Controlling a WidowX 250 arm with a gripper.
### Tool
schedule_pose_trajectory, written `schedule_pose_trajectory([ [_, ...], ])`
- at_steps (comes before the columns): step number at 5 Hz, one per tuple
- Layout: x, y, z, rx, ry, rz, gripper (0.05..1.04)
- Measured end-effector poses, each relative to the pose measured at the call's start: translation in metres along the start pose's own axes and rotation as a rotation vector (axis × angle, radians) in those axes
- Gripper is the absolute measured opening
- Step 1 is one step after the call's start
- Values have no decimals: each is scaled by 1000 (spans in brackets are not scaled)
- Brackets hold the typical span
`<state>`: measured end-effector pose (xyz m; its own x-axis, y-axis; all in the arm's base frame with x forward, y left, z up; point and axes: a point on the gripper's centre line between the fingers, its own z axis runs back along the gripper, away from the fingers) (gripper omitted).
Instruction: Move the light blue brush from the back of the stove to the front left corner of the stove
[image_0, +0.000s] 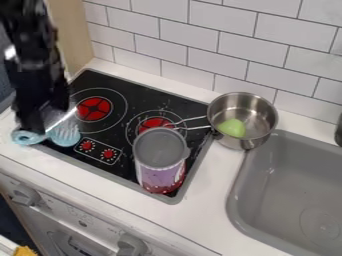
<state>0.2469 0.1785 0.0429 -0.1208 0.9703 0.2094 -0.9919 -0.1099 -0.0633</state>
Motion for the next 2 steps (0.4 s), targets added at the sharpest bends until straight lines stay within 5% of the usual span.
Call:
schedule_pose_trajectory([
  [2,4,-9,47,-88,-9,85,1000],
])
